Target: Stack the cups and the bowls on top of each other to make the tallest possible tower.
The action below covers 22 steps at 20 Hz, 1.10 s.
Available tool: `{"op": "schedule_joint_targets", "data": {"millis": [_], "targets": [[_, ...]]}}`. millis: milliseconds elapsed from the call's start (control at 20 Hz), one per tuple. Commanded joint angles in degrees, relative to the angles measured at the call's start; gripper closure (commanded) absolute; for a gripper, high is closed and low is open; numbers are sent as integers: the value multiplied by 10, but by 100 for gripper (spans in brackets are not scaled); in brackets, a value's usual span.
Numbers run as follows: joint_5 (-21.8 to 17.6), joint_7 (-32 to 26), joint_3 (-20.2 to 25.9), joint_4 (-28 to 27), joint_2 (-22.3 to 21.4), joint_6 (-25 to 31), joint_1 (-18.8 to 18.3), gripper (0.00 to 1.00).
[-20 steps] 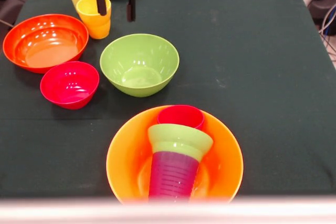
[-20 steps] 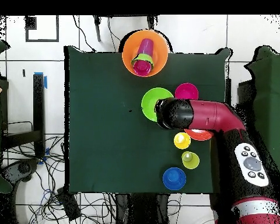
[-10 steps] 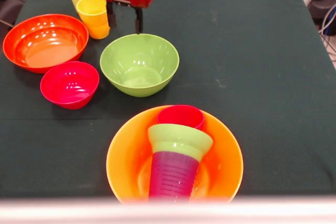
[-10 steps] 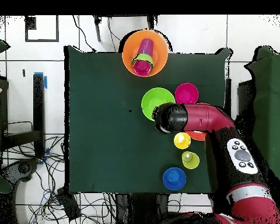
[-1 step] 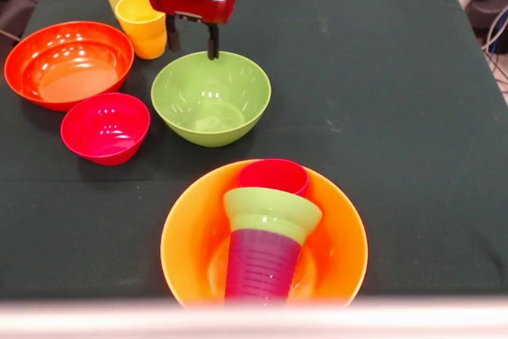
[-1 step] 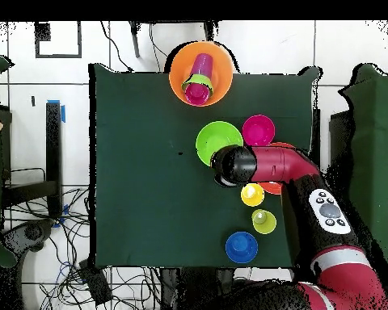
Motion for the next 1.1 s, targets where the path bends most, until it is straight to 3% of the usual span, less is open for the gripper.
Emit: {"op": "schedule_joint_targets", "data": {"millis": [50,400,450,1100], "targets": [[-39,-61,27,-37,19,-13,7,0],[-41,-58,25,-37,20,-20,7,0],[-41,-59,26,-37,20,-20,6,100],[-51,-64,28,-30,21,-38,2,100]]}}
